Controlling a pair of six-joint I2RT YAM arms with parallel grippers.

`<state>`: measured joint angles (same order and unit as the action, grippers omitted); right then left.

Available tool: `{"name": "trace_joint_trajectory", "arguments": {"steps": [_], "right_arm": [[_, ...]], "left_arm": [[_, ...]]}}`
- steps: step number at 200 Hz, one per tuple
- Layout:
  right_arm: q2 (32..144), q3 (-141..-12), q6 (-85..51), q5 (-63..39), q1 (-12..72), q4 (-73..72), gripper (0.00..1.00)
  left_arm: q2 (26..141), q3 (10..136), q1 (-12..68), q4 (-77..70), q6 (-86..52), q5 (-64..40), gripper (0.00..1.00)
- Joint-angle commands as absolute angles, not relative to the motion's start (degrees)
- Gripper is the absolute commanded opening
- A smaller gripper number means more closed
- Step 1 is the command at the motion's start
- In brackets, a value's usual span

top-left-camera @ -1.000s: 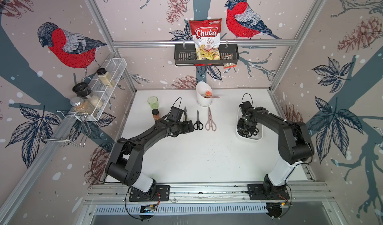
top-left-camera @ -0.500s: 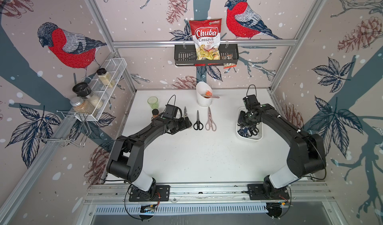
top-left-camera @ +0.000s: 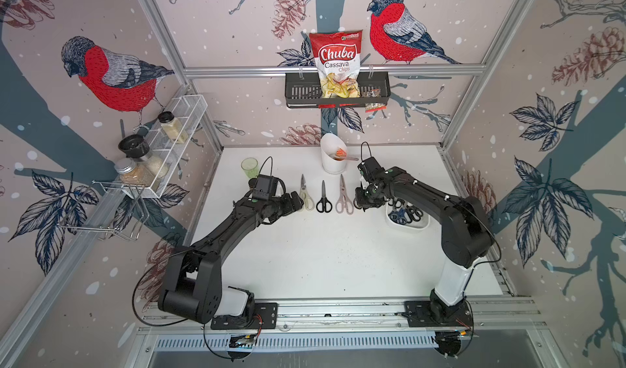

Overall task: Take the scissors out of the storage box
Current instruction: Place the scissors at the center of the board.

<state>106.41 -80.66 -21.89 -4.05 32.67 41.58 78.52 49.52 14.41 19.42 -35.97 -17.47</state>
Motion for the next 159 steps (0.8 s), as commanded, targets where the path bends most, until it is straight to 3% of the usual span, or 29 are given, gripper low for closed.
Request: {"name": "trace_joint_trajectory", "arguments": {"steps": [1,68,130,159], "right_arm": [[108.0,-81.0,-16.5,-3.5,32.1,40.2,0.0],[114.9,-83.4,-11.3,-5.5,27.2,38.1,0.0],[117.5,-83.1,-10.5,-5.7,28.2,36.1,0.0],[118.4,-82.8,-10.5,-5.3,28.5,36.1,0.05]], "left_arm": [[76.1,47.7,13.5,20.9,-36.0,-15.9,0.95],[73.9,46.9,13.2,21.4,-36.8,-14.9,0.95],[73.2,46.6,13.2,21.5,-37.8,-14.0,0.95],[73.1,46.7,13.2,21.9,-37.8,-13.7,0.95]]}}
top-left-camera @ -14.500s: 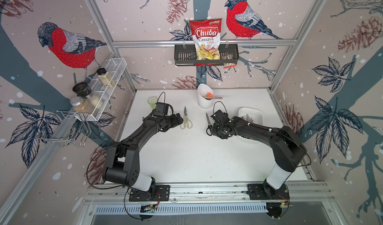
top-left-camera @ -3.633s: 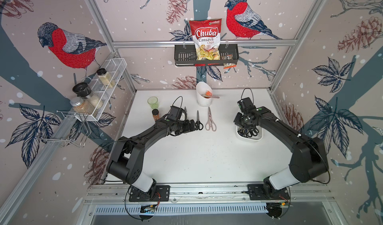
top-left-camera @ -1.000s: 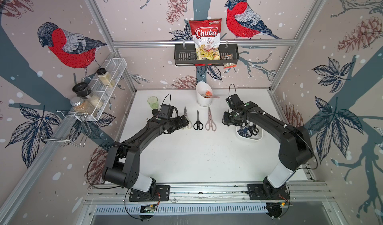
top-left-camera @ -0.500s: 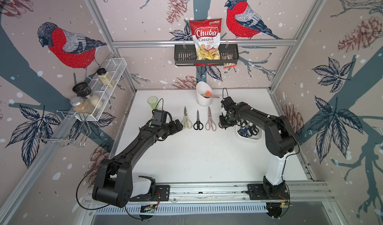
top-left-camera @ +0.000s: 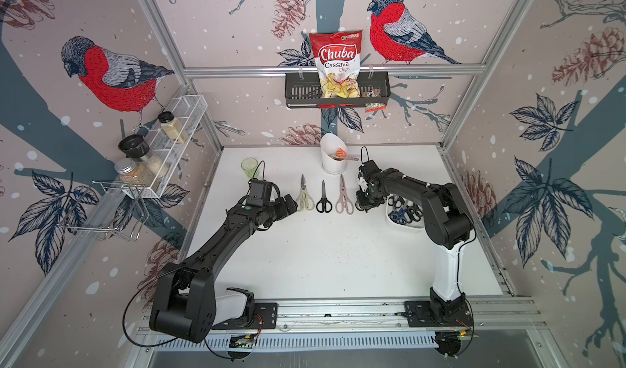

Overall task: Take the scissors out of the storage box
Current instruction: Place the scissors at the center of the board, then pick up the scissors from the storage box.

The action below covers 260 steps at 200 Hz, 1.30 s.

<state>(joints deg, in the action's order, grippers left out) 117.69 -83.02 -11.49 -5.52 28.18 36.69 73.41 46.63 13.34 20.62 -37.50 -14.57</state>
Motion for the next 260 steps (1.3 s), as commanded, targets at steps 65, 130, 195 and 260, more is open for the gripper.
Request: {"name": "trace_joint_trajectory", "arguments": {"steps": [65,130,195,260], "right_arm": [[116.9,-83.0,-12.9,-6.0,28.8,35.6,0.34],[108.4,-84.0,-17.9,-4.4,27.7,38.3,0.42],[97.9,-78.6,-24.1,-3.7,19.5,40.8,0.4],[92.0,-69.0,-28.5,-2.5,11.7,38.3,0.42]], "left_arm": [[73.5,47.0,13.3,21.6,-37.8,-14.0,0.95],[74.9,47.8,13.3,20.9,-37.2,-14.9,0.95],[79.1,50.1,13.3,19.0,-37.1,-17.8,0.95],[84.0,53.3,14.4,16.7,-38.2,-20.5,0.94]]}}
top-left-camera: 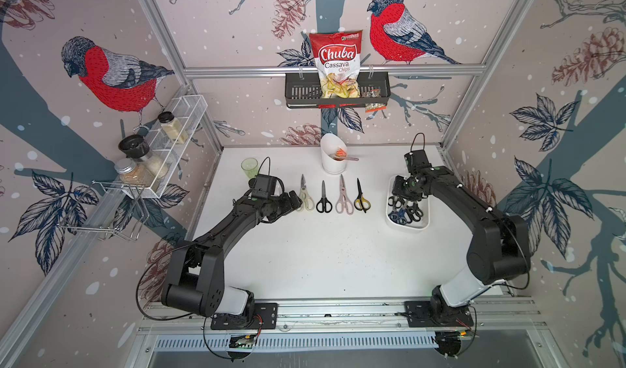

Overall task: Take the scissors out of the storage box
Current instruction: Pick up the scissors from the storage box.

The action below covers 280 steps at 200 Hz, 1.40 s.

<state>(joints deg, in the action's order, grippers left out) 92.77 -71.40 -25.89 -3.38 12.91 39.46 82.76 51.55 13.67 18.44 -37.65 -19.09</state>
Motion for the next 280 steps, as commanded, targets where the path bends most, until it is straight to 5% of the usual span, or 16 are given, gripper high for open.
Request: {"name": "trace_joint_trajectory", "arguments": {"steps": [1,151,210,280], "right_arm": [[92.1,-68.9,-28.5,-2.5,11.7,38.2,0.42],[108.2,-74.6,-29.7,-0.4,11.2,34.1,0.39],[111.6,-76.4,-30.6,-0.5,11.5,35.7,0.29],[111.6,-77.1,-30.7,-0.7,12.0,36.9,0.31]], "left_arm": [[84.1,53.4,14.6,16.7,-38.2,-20.5,0.94],[80.3,50.2,17.3,18.0,-40.6,-15.7,0.94],[80.5,50.4,17.3,18.1,-40.6,-15.1,0.94],[81.9,51.4,17.3,18.2,-40.5,-15.0,0.94]]}}
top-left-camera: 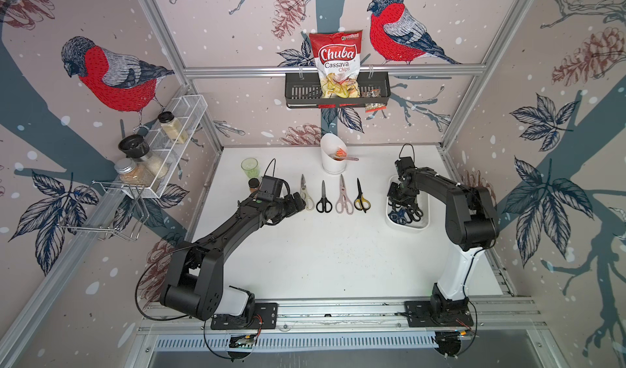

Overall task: Take the scissors out of the storage box
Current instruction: Pick up the scissors from the storage box.

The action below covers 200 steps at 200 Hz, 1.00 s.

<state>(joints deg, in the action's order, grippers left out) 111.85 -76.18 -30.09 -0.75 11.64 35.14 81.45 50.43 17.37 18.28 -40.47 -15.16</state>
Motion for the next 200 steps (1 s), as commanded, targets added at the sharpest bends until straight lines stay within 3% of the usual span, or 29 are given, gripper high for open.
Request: {"name": "trace_joint_trajectory", "arguments": {"steps": [1,162,200], "right_arm": [[111.6,-77.1,-30.7,-0.7,12.0,37.0,0.31],[113.8,-75.7,-29.9,-0.2,12.0,35.1,0.33],[113.4,-75.0,-29.9,0.0,12.0,34.8,0.27]], "left_arm": [[81.9,51.3,17.3,18.2,-40.4,-15.0,0.94],[83.0,52.8,17.3,18.4,-40.7,-15.0,0.94],[83.1,53.3,17.3,18.6,-40.7,-14.8,0.94]]}}
